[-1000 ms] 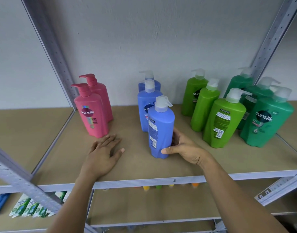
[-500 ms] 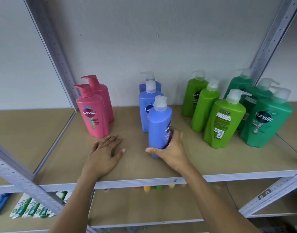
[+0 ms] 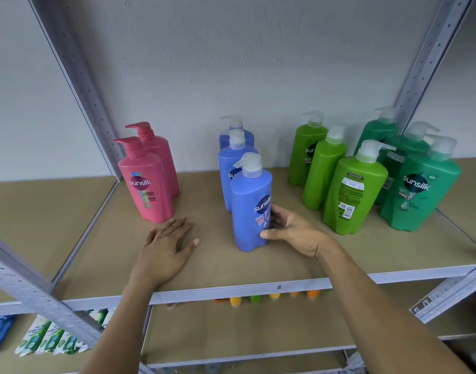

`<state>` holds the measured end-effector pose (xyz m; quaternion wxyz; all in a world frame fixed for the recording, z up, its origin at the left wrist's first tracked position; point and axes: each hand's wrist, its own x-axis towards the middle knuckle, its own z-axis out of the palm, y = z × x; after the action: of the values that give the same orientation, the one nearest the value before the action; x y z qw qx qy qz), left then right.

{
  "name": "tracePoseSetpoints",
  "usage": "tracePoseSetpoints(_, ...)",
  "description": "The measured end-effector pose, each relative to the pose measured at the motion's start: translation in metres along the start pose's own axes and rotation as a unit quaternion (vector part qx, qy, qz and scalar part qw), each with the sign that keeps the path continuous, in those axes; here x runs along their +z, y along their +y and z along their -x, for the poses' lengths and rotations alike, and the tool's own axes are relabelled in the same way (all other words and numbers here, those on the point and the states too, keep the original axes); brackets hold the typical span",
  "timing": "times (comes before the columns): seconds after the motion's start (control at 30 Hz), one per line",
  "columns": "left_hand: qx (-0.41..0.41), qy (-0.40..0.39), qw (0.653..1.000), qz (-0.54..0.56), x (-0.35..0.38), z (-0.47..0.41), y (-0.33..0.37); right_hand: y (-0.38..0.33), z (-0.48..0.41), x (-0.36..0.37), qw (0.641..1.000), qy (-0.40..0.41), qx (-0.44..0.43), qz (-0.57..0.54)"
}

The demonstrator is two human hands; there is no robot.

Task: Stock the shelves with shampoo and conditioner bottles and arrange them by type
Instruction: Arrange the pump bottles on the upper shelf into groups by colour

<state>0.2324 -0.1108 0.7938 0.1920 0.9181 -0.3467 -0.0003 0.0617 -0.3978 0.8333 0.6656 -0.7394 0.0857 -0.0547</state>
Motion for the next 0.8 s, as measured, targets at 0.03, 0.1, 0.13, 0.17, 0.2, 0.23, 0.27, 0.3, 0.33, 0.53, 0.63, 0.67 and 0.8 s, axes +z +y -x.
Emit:
tracePoseSetpoints(0.03,0.0,0.0,1.0,0.0,0.0,0.0,0.0,0.001,-0.001,0.001,1.0,0.001,0.003,0.007)
tracePoseSetpoints(0.1,0.001,0.001,1.0,0.001,0.0,0.0,0.0,0.004,-0.001,0.005,1.0,0.019,0.001,0.024)
tracePoseSetpoints(0.13,0.002,0.001,1.0,0.002,0.0,0.0,0.0,0.006,-0.001,0.008,0.999,0.034,-0.002,0.032)
tracePoseSetpoints(0.17,0.002,0.001,1.0,0.003,0.001,0.0,0.0,0.008,-0.001,0.012,0.998,0.051,-0.006,0.037)
tracePoseSetpoints(0.2,0.002,0.0,1.0,0.003,0.001,0.0,0.0,0.009,-0.001,0.017,0.997,0.067,-0.009,0.037)
tracePoseSetpoints(0.23,0.001,-0.001,1.0,0.003,0.001,0.0,-0.001,0.01,-0.001,0.022,0.996,0.083,-0.013,0.039)
tracePoseSetpoints(0.27,0.0,-0.002,1.0,0.002,0.001,0.0,-0.001,0.012,-0.002,0.026,0.994,0.098,-0.018,0.044)
tracePoseSetpoints(0.3,-0.001,-0.002,1.0,0.001,0.001,-0.001,-0.001,0.014,-0.003,0.03,0.992,0.115,-0.023,0.051)
tracePoseSetpoints(0.33,-0.001,-0.001,1.0,-0.001,0.001,0.0,-0.001,0.015,-0.003,0.034,0.989,0.131,-0.029,0.059)
tracePoseSetpoints(0.53,-0.001,0.002,1.0,-0.001,0.001,0.0,0.001,0.017,-0.003,0.046,0.977,0.188,-0.055,0.08)
tracePoseSetpoints(0.63,-0.003,-0.001,1.0,-0.006,0.001,0.0,0.002,0.018,-0.004,0.048,0.976,0.192,-0.056,0.085)
tracePoseSetpoints(0.67,-0.003,-0.001,1.0,-0.007,0.001,0.0,0.002,0.018,-0.004,0.047,0.976,0.191,-0.057,0.086)
tracePoseSetpoints(0.8,-0.007,-0.001,1.0,-0.004,0.002,-0.001,0.002,0.017,-0.007,0.045,0.978,0.178,-0.06,0.086)
